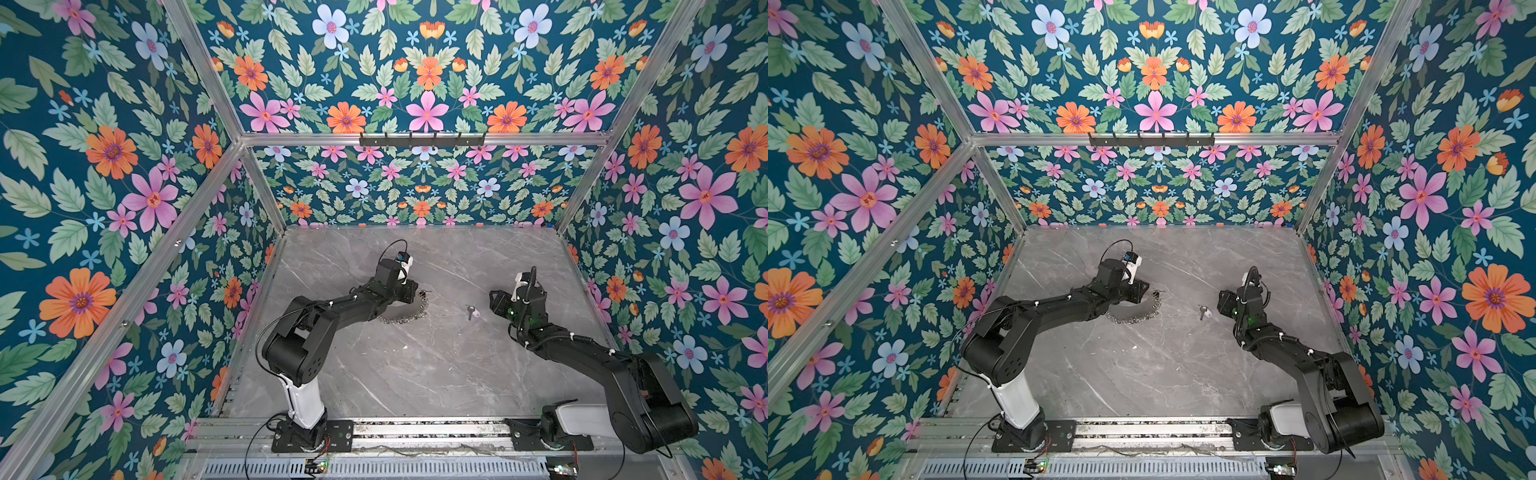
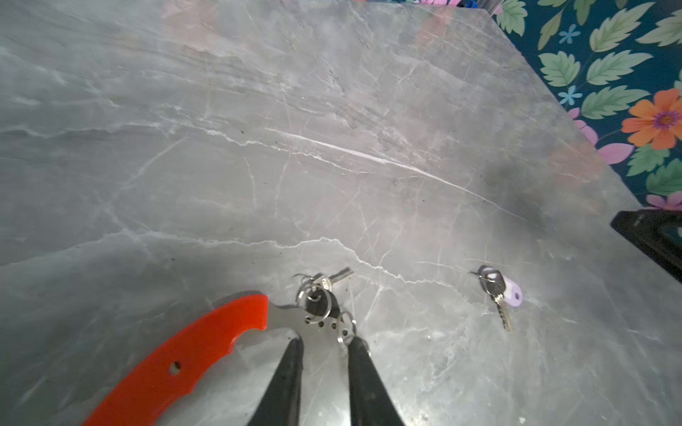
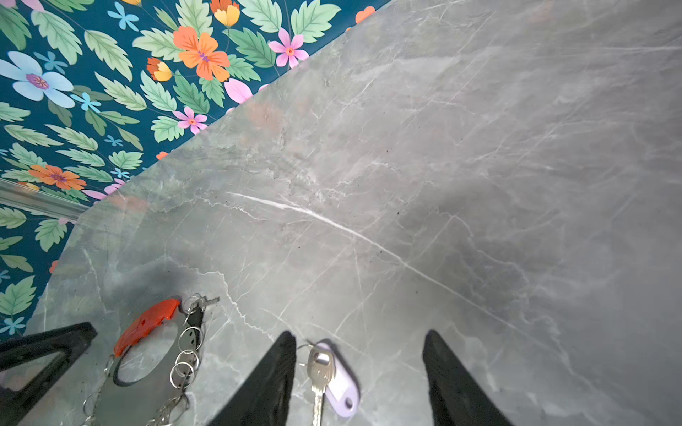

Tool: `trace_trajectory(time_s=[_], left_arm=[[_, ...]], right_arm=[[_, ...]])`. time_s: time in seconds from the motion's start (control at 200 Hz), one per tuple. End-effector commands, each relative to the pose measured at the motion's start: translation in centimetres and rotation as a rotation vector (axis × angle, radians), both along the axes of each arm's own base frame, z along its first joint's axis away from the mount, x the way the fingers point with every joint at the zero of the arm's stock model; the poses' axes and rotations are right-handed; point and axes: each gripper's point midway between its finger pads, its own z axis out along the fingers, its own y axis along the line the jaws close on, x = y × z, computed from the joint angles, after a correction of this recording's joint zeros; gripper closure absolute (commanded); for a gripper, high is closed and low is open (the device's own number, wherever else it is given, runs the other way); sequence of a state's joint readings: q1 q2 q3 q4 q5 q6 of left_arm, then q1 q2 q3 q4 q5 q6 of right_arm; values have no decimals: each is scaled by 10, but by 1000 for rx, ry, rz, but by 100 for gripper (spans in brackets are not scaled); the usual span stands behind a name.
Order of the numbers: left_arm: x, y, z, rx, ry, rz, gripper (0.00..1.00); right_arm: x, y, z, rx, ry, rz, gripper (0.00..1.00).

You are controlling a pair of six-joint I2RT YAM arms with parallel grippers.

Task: Put the keys on the keyring

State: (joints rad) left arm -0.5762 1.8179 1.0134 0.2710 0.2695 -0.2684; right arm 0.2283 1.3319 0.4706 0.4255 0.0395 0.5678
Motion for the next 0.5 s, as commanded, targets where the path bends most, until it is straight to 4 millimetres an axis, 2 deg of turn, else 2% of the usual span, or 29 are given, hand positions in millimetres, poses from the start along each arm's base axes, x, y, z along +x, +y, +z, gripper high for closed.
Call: trace_trajectory(time_s=[0.0,0.135,0.495], left_arm=[[-10,-18,-8,-78,79,-76,76],[-10,-23,-22,-97,116,-76,75],[-12,-28,-34,-142,180,-69,68]], right_arm=[[2,-4,0,-3,-10,-29,44],[4,3,0,15,-8,2,44],[3,8,6,28,-30,35,43]])
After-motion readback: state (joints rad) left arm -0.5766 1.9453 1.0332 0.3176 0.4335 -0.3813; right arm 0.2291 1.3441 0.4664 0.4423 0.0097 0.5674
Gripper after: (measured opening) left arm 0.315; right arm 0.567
